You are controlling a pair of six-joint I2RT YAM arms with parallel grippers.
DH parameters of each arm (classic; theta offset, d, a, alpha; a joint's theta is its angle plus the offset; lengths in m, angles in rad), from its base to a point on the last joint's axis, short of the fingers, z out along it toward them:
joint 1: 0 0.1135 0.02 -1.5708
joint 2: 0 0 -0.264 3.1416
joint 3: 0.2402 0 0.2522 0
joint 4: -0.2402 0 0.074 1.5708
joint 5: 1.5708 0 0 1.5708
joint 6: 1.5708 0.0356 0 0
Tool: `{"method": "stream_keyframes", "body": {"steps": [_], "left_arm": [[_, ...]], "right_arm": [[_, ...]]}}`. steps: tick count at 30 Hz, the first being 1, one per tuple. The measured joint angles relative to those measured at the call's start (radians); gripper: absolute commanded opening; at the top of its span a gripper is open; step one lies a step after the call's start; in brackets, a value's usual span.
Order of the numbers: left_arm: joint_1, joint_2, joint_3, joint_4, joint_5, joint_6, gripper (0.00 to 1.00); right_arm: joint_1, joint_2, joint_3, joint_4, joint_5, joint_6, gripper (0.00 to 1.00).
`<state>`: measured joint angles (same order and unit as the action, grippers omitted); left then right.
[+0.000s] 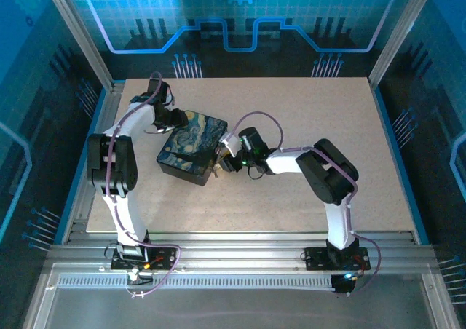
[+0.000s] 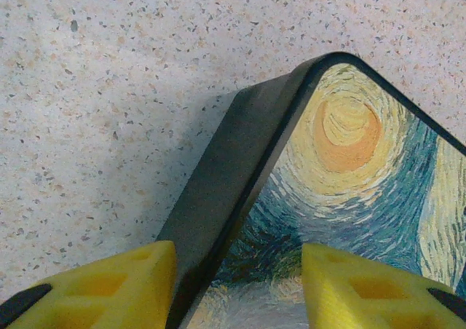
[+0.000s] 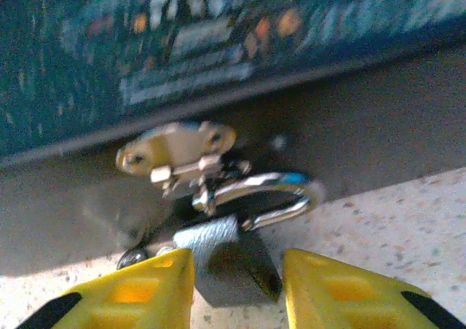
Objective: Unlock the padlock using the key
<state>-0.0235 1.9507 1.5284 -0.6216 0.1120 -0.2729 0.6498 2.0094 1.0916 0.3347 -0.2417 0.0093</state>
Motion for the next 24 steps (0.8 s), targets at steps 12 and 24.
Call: {"method": "stream_keyframes", "body": {"steps": [12, 24], "left_arm": [[-0.001, 0.000, -0.001, 0.003, 0.001, 0.013, 0.48], [-0.001, 0.000, -0.001, 0.003, 0.002, 0.013, 0.48]], "right_arm": [[-0.076, -0.048, 0.016, -0.033, -0.082, -0.009, 0.73], [-0.055, 0.029, 0.193, -0.306, -0.192, -0.166, 0.75]]}}
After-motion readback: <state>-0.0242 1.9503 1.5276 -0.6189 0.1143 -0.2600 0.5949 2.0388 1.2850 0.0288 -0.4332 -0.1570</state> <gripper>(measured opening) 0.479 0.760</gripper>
